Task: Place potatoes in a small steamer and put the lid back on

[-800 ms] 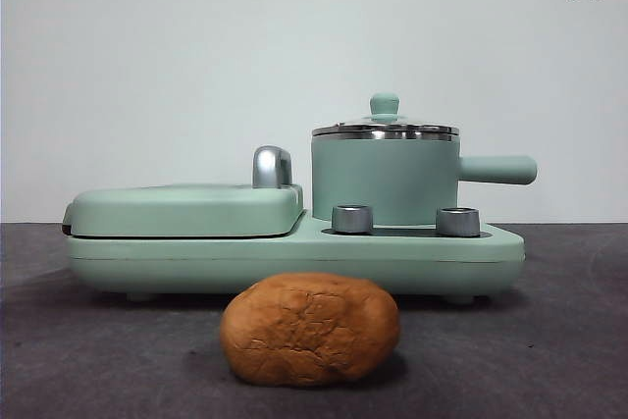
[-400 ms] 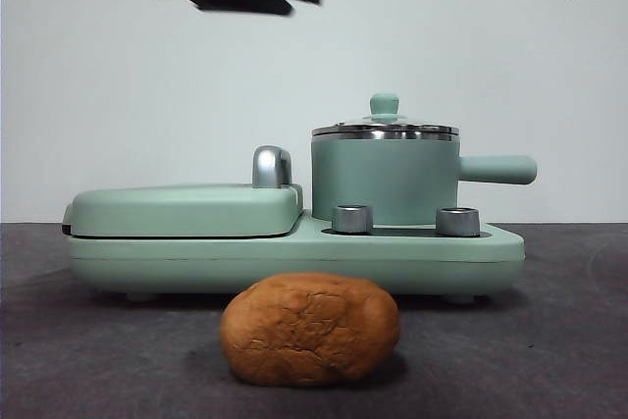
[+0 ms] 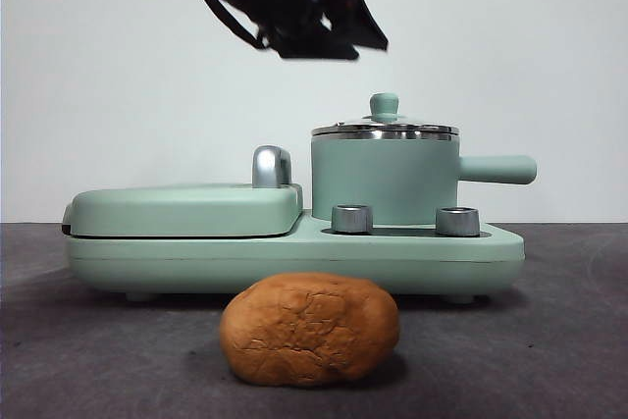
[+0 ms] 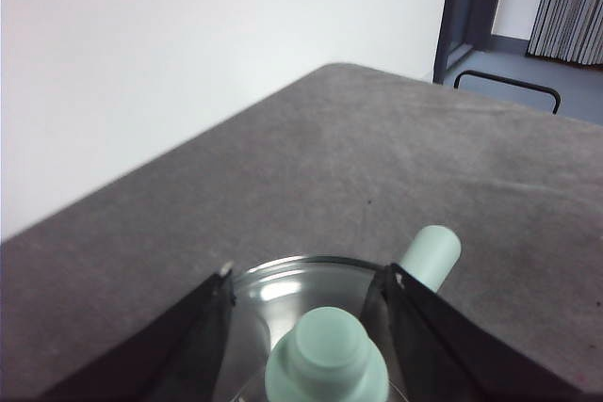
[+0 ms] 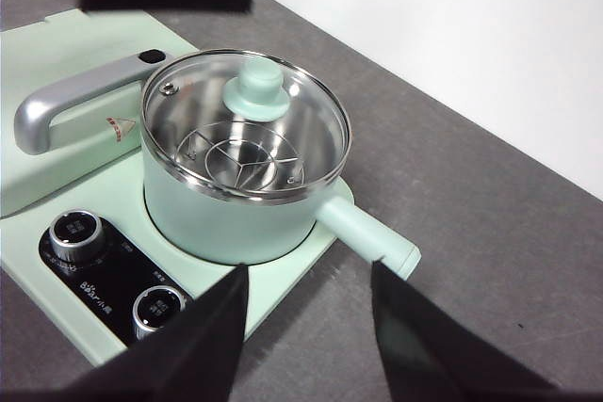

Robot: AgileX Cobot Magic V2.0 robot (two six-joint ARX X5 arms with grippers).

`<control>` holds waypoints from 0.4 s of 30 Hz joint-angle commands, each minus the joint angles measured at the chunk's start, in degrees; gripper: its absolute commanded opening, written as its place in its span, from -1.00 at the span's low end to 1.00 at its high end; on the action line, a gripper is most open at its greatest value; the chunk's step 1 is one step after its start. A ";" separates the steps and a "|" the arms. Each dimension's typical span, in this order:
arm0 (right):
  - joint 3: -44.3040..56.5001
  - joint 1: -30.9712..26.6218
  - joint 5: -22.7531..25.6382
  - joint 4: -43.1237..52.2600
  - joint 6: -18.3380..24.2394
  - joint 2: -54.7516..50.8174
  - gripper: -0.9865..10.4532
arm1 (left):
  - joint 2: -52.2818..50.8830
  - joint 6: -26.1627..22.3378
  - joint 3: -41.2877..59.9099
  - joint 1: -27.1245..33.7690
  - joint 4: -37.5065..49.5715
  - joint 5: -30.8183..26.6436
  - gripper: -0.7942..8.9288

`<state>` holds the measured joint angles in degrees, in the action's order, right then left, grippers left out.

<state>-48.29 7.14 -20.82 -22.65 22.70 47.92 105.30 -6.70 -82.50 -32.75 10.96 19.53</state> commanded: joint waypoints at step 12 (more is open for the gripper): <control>-0.94 0.28 0.09 0.61 0.22 0.31 -0.47 | 8.31 0.22 -3.50 -1.09 2.51 0.04 -0.30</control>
<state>-48.29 7.14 -20.82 -22.50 22.70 47.92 111.94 -6.42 -84.38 -33.34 12.62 19.57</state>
